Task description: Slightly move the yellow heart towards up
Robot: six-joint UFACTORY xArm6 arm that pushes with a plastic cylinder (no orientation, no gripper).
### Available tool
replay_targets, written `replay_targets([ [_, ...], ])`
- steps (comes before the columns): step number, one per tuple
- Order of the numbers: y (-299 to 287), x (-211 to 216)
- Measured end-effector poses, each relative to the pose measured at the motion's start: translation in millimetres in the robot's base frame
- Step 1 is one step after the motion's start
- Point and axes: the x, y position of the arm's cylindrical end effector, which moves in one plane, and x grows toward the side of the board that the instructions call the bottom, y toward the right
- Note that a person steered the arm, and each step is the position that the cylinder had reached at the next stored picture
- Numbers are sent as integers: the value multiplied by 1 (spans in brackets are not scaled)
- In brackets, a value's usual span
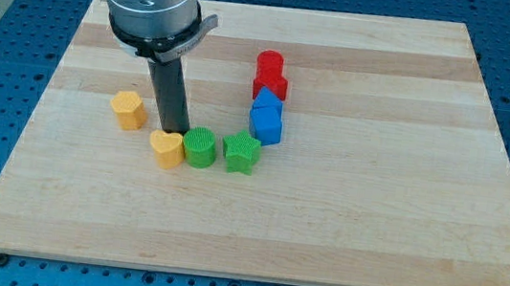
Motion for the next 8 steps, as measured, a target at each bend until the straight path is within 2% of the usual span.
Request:
replay_targets([
  [1,-2,0],
  [2,-42,0],
  [4,-69,38],
  [5,-68,56],
  [6,-44,56],
  [7,-13,53],
  [8,-9,35],
])
